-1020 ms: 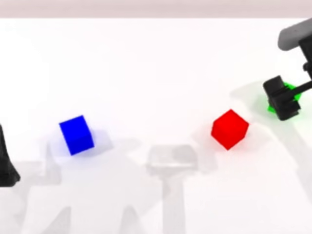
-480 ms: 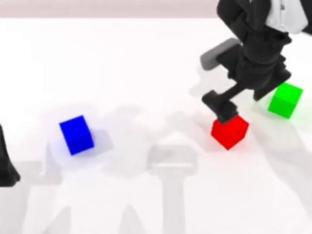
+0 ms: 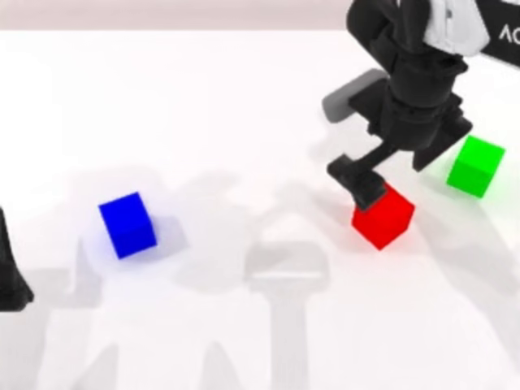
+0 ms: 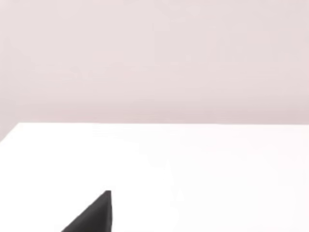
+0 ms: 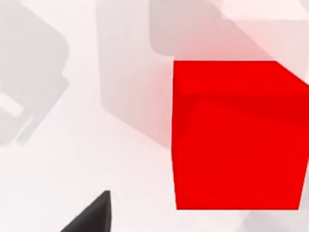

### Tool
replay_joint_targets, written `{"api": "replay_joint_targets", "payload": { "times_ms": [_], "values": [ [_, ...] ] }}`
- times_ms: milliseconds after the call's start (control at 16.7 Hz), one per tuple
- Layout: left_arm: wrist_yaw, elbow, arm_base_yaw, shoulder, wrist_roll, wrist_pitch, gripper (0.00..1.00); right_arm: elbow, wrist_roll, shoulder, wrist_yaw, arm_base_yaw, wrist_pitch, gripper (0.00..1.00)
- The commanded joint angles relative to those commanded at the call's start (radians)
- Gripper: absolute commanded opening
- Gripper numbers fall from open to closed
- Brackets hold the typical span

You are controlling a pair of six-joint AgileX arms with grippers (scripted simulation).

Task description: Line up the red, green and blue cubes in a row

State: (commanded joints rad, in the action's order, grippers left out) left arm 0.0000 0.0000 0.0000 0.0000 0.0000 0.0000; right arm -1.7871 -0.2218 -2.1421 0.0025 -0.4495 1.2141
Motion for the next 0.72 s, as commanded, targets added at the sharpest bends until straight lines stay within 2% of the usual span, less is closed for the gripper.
{"api": "replay_joint_targets", "payload": {
  "times_ms": [180,540,720],
  "values": [
    [0.0,0.0,0.0,0.0,0.0,0.0,1.0,0.033,-0.002,-0.012,0.0,-0.003,-0.04,1.0],
    [0.0,0.0,0.0,0.0,0.0,0.0,1.0,0.188,0.002,-0.086,0.001,-0.006,-0.279,1.0],
    [0.0,0.0,0.0,0.0,0.0,0.0,1.0,0.21,0.002,-0.099,0.001,-0.007,-0.307,1.0]
  ]
}}
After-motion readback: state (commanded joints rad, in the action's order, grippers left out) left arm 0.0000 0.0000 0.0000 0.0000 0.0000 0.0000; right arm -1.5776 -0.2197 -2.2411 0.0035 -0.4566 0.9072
